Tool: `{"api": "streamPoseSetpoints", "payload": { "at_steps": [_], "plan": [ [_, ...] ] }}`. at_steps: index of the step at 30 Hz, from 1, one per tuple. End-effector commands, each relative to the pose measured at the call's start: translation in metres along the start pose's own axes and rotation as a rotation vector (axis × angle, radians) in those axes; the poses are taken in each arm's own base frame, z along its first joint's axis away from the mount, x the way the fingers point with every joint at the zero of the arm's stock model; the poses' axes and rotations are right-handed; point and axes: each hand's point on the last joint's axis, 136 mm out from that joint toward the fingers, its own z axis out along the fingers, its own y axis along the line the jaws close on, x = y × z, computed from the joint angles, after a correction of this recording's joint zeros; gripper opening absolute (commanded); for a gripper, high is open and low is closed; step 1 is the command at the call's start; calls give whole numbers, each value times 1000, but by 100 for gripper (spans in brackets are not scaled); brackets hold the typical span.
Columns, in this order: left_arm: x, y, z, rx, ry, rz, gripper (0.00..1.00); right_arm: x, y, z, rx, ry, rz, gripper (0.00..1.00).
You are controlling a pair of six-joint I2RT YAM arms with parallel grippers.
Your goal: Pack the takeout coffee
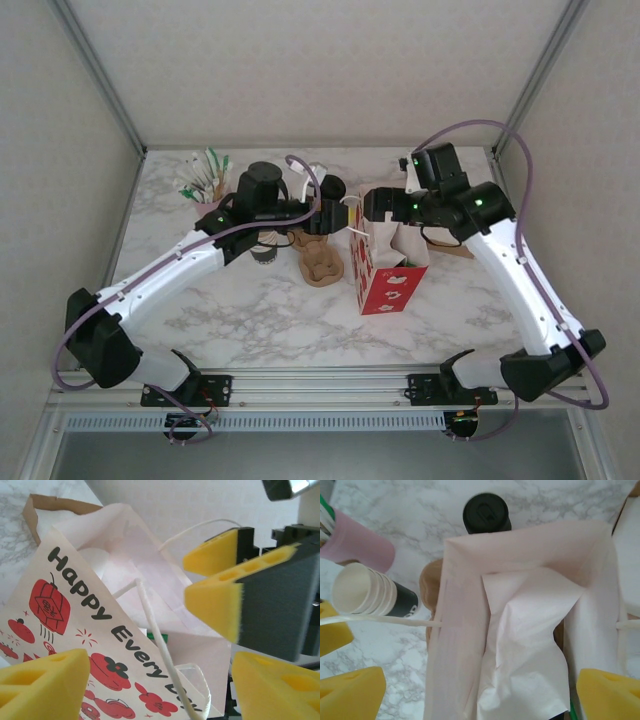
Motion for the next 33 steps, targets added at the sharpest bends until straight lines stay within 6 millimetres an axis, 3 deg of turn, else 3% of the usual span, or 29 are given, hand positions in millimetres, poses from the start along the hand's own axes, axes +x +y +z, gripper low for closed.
{"api": "streamPoseSetpoints", "payload": {
  "at_steps": [1,7,13,19,25,30,33],
  "plan": [
    [-26,-18,-20,2,-95,59,84,-10,3,-14,-19,-91,-13,99],
    [-46,-25,-53,-68,-251,130,100,-21,-2,-39,-14,-229,-28,99],
    [-62,-29,-91,-156,-418,199,100,-29,-3,-66,-31,-370,-46,99],
    [-65,-29,-128,-216,-568,243,100,-32,-5,-101,-54,-535,-79,99],
    [-60,-15,-167,-311,-719,239,100,-28,-16,-134,-34,-680,-93,99],
    [-52,1,-188,-395,-789,216,100,-18,-29,-143,4,-740,-104,99],
    [-48,17,-192,-476,-785,190,100,-8,-54,-143,116,-718,-36,99]
  ]
}}
